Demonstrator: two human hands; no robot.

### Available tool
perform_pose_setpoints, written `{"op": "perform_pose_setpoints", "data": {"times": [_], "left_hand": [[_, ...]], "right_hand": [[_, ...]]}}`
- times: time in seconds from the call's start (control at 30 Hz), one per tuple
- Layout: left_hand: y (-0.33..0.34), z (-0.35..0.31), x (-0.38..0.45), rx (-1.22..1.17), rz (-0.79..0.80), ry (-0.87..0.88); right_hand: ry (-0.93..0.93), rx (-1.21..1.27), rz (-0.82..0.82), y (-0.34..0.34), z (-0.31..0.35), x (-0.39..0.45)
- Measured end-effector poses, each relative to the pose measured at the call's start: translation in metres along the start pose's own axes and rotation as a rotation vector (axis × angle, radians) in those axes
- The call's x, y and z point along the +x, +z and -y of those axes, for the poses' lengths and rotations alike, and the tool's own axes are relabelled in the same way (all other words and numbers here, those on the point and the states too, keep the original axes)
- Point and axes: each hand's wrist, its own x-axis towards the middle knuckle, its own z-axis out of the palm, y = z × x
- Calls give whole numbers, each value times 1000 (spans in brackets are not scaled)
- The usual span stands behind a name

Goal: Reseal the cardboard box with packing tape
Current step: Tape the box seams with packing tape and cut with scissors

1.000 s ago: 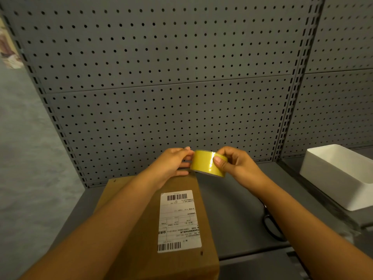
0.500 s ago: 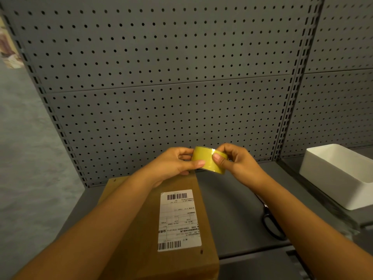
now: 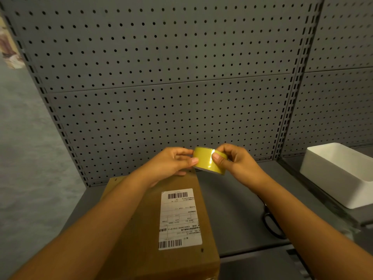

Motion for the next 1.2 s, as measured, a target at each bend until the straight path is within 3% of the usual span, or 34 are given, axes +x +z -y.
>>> {"op": "perform_pose_setpoints", "data": {"times": [0.27, 0.47, 0.63, 0.77, 0.93, 1.07, 1.2], "left_hand": [[4, -2, 3, 15, -52, 9], [7, -13, 7, -275, -93, -148], [7, -13, 14, -219, -145, -226], [6, -11, 13, -219, -219, -121], [6, -15, 6, -4, -219, 66], [10, -22, 1, 75, -132, 251], [14, -22, 2, 212, -33, 367]], "right_hand": [[-7, -28, -77, 8, 2, 3], [-37, -107, -98, 12, 6, 2], [-97, -284, -26, 15, 13, -3], [-194, -334, 0, 12, 10, -6], [-96, -182, -262, 3, 5, -1], [179, 28, -46, -4, 5, 6], [212, 147, 116, -9, -3, 7]]}}
